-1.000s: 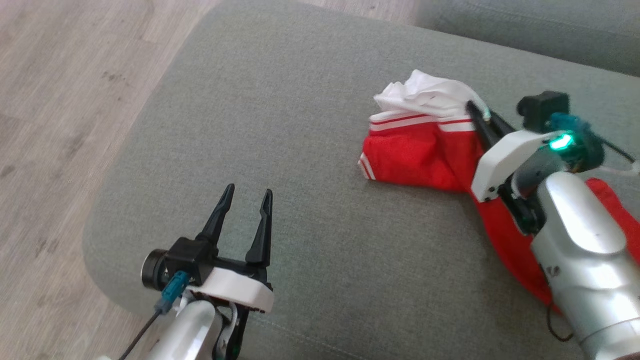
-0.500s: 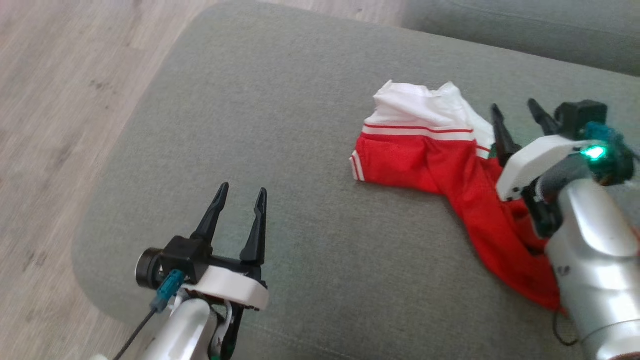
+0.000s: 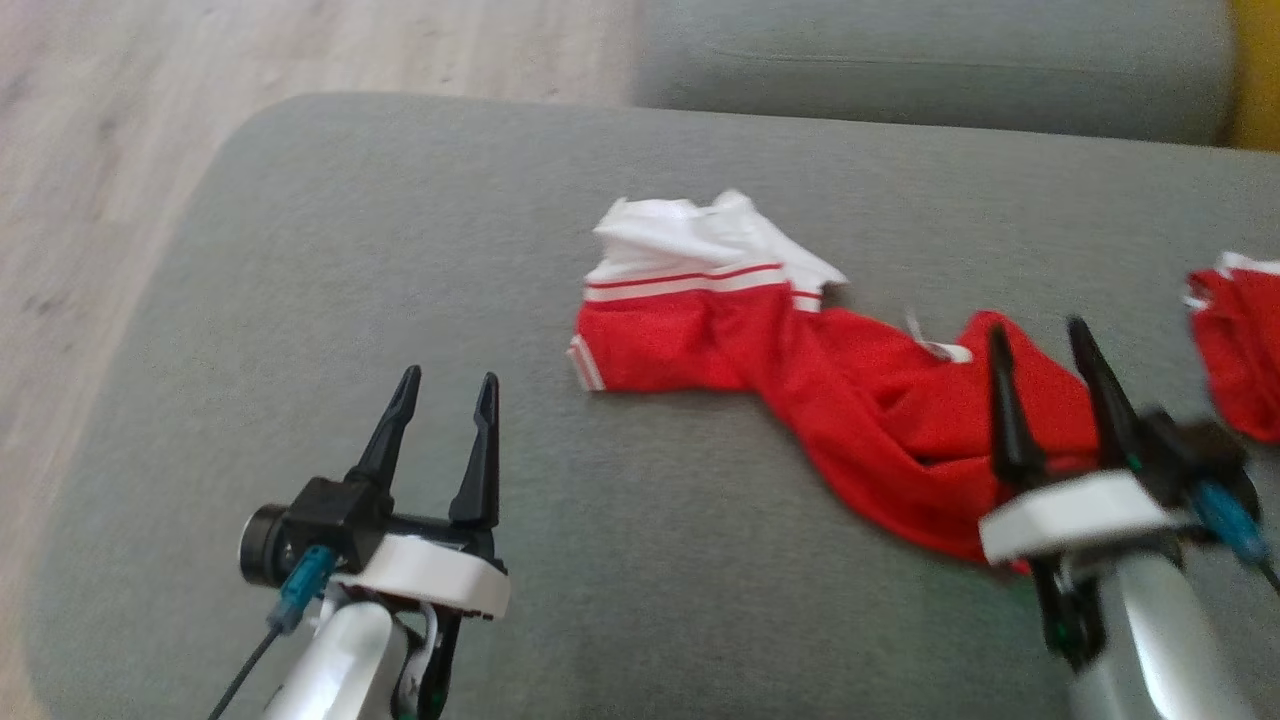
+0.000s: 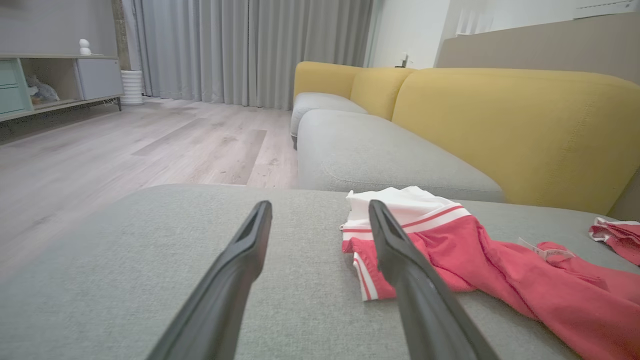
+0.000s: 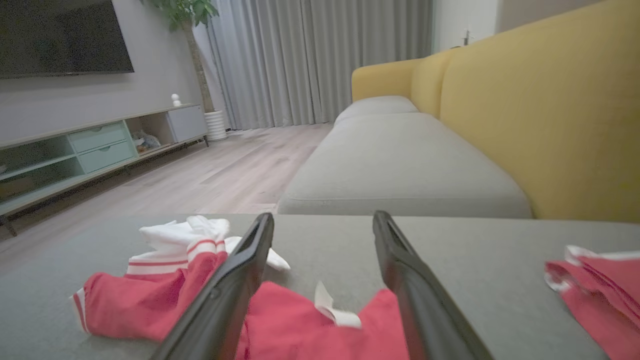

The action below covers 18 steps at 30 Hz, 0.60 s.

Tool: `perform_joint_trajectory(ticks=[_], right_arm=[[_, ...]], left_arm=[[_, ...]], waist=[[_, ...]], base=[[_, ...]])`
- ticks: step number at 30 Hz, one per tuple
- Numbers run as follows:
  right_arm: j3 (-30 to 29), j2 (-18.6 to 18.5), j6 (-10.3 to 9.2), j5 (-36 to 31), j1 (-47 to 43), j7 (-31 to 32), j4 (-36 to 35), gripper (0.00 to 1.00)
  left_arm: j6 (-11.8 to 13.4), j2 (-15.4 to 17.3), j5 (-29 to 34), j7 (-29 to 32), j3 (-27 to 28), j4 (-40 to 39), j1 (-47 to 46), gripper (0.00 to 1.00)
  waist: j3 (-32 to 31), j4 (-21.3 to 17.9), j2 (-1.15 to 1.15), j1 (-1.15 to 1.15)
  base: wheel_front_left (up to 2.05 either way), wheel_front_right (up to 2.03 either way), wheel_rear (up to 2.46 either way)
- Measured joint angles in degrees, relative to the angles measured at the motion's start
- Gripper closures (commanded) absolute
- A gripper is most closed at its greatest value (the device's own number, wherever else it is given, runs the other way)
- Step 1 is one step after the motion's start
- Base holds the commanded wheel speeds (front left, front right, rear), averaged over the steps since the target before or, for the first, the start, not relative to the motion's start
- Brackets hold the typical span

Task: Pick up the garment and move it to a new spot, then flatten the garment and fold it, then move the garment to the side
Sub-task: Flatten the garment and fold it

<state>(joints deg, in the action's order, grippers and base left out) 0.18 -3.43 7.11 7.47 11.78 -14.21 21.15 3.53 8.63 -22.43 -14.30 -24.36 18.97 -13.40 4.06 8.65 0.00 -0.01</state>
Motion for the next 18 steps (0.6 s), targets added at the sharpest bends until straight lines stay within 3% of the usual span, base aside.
perform_joint_trajectory(ticks=[5, 9, 18], right_arm=[[-1.92, 0.44, 0.00, 4.13, -9.69, -0.15, -7.78, 0.00], [-1.69, 0.68, -0.01, 3.97, -15.30, -0.16, -8.79, 0.00], [-0.79, 0.87, 0.00, 5.14, -15.59, -0.16, -11.10, 0.00]], left_arm=[[-0.03, 0.05, -0.26, -0.01, 0.51, -0.51, 1.08, 0.00], [-0.09, 0.02, -0.25, -0.03, 0.56, -0.34, 1.24, 0.00], [-2.40, 1.58, 0.78, 0.23, 0.26, 0.87, 0.93, 0.00]], waist=[[-1.17, -4.71, 0.00, 0.00], [-2.13, -7.73, 0.00, 0.00], [-1.66, -11.62, 0.00, 0.00]], base=[[0.00, 0.00, 0.00], [0.00, 0.00, 0.00], [0.00, 0.00, 0.00]])
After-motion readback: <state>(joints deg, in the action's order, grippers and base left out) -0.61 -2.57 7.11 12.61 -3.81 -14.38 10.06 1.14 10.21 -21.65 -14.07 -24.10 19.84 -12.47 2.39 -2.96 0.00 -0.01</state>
